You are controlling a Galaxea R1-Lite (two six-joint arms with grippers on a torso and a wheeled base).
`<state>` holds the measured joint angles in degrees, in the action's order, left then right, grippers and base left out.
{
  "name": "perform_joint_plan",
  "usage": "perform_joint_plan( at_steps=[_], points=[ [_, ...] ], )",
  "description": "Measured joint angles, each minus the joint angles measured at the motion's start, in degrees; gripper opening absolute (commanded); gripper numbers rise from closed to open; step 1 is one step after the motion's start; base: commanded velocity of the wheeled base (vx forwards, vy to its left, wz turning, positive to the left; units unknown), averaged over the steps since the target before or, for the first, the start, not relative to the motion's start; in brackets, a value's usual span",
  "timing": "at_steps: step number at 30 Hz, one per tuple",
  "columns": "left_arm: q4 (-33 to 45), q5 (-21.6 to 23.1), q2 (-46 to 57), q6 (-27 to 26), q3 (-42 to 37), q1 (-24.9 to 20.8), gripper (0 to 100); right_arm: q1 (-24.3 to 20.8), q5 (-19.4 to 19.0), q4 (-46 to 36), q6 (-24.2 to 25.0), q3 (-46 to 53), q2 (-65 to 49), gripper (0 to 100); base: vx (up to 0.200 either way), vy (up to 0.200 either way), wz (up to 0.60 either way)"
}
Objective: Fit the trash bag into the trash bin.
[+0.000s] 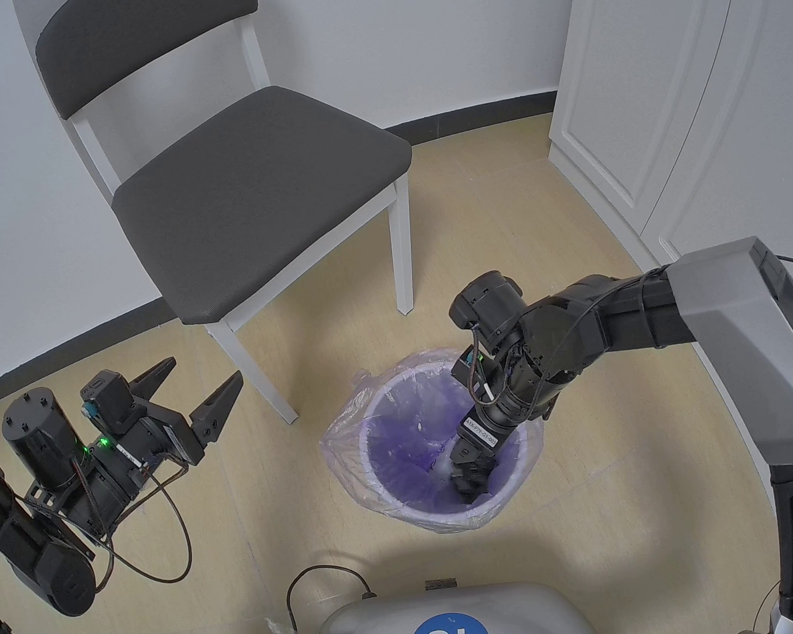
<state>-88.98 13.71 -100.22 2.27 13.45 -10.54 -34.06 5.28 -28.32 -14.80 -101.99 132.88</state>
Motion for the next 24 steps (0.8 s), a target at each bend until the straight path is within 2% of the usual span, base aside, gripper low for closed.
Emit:
perform_joint_plan(
  at_steps=[8, 15, 18, 22, 24],
  points=[
    [0.0, 0.0, -0.1, 0.0, -0.2, -0.1, 100, 0.4, -0.6, -0.3, 0.0, 1.8, -6.1, 100, 0.000, 0.000, 0.00],
    [0.0, 0.0, -0.4, 0.0, -0.4, -0.1, 100, 4.2, -0.8, 1.5, 1.9, 8.2, -10.0, 100, 0.000, 0.000, 0.00],
    [0.0, 0.0, -0.6, 0.0, -0.4, -0.1, 100, 5.4, -2.9, 5.2, 7.8, 10.8, -10.3, 100, 0.000, 0.000, 0.00],
    [0.0, 0.0, -0.9, 0.0, -0.4, -0.1, 100, 6.8, -10.3, 13.5, 19.0, 14.0, -9.8, 100, 0.000, 0.000, 0.00],
    [0.0, 0.0, -1.0, 0.0, -0.4, -0.1, 100, 7.5, -13.2, 19.3, 22.7, 16.2, -9.4, 100, 0.000, 0.000, 0.00]
  ],
)
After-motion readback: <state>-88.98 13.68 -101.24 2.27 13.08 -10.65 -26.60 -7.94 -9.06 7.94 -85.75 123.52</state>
